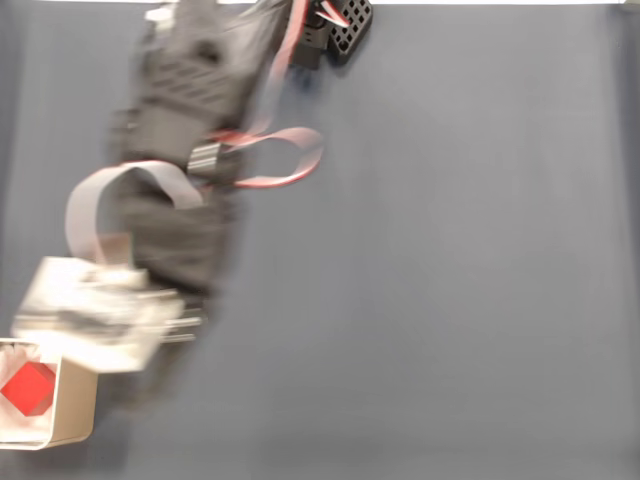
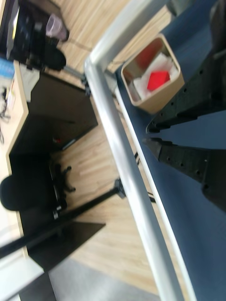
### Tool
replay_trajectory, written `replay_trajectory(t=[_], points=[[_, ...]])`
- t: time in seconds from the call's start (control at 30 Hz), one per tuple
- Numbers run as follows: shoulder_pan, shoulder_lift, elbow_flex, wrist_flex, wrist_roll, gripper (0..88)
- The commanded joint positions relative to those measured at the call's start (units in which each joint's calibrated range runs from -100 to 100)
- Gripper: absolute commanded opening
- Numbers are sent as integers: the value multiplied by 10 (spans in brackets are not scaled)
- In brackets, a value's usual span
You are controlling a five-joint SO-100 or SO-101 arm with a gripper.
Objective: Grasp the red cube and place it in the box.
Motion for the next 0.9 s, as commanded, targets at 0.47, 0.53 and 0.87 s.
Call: replay_trajectory(t=[0.47, 0.53, 0.87], points=[[-119, -654, 756, -67, 16, 0], [-120, -729, 838, -44, 18, 0], [-115, -1009, 1096, 199, 31, 0]])
